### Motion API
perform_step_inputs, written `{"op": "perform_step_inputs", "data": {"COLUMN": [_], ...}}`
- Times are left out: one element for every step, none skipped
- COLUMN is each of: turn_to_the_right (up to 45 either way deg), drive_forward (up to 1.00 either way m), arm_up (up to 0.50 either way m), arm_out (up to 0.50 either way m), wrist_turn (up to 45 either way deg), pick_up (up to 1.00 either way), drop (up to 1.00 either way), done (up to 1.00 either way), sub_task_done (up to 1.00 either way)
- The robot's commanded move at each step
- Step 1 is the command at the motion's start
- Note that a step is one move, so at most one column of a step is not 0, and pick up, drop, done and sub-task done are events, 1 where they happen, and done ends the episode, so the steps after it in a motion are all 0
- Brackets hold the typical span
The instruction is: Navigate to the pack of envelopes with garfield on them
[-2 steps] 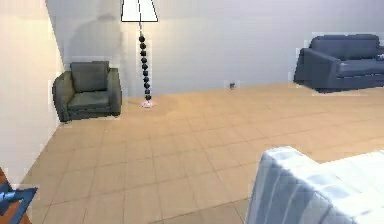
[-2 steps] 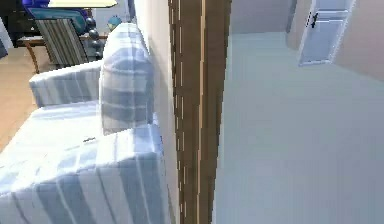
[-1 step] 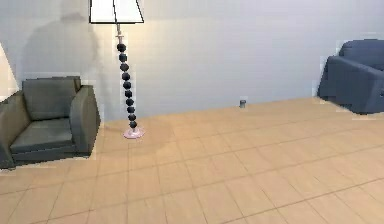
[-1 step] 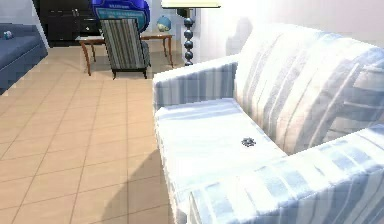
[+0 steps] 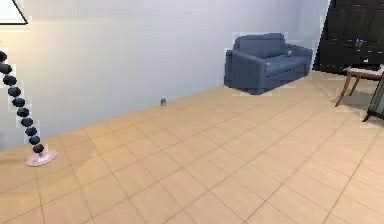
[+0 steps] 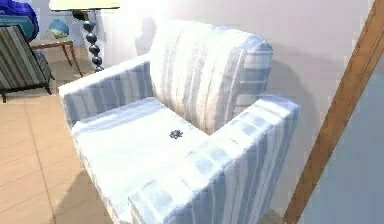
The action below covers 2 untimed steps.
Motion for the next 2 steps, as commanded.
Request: {"op": "perform_step_inputs", "data": {"turn_to_the_right": [0.0,-30.0], "drive_forward": [0.10,0.00], "arm_up": [0.00,0.00], "arm_out": [0.00,0.00], "wrist_turn": [0.0,0.0], "pick_up": [0.00,0.00], "drop": [0.00,0.00], "done": [0.00,0.00], "sub_task_done": [0.00,0.00]}}
